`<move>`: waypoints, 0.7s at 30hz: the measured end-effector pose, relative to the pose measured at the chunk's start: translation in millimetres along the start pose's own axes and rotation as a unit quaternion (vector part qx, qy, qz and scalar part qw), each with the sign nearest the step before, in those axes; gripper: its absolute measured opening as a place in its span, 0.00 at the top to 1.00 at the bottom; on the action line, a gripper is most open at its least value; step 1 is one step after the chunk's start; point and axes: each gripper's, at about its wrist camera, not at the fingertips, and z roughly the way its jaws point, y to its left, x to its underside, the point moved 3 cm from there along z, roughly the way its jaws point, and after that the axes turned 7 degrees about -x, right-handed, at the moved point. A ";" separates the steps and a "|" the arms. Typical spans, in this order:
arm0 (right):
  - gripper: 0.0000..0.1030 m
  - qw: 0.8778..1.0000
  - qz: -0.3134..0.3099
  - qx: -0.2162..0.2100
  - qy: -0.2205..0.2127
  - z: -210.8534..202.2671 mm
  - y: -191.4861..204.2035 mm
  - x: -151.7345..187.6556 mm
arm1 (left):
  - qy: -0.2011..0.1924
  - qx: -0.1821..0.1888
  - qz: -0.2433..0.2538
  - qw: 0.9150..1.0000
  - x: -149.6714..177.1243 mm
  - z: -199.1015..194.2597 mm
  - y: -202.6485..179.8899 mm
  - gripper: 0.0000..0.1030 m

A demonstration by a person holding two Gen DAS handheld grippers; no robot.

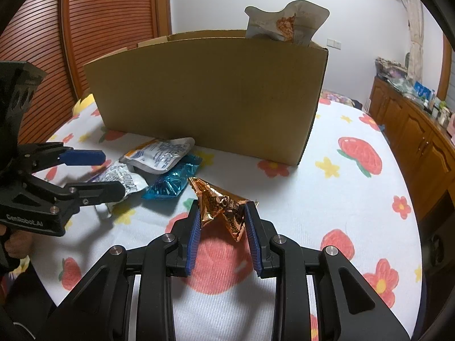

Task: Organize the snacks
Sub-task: 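Move the left gripper over the silver packet with blue edge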

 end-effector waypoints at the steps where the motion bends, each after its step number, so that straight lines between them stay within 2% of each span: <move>1: 0.72 1.000 0.000 0.000 0.000 0.0 0.0 0.0 | 0.000 0.001 0.003 1.000 -0.1 -0.6 -1.5 0.26; 4: 0.72 1.000 0.000 0.000 0.001 0.1 0.0 0.2 | 0.002 0.002 0.012 1.000 0.4 1.1 -5.9 0.26; 7: 0.72 1.000 0.000 0.000 0.001 0.1 -0.1 0.6 | 0.016 -0.015 0.027 0.999 1.9 10.8 -9.0 0.26; 9: 0.72 1.000 0.000 0.000 0.001 0.0 -0.1 0.7 | 0.020 -0.030 0.038 0.999 3.2 17.8 -10.9 0.19; 14: 0.72 1.000 0.000 -0.001 0.002 0.2 0.0 0.5 | 0.016 -0.042 0.056 0.997 4.3 21.8 -13.8 0.16; 17: 0.72 1.000 0.000 -0.001 0.002 0.4 0.4 0.6 | 0.019 -0.040 0.057 0.997 3.9 22.2 -12.9 0.17; 21: 0.72 1.000 0.000 -0.002 0.002 0.3 0.4 0.6 | 0.019 -0.037 0.059 0.997 5.0 20.3 -10.4 0.22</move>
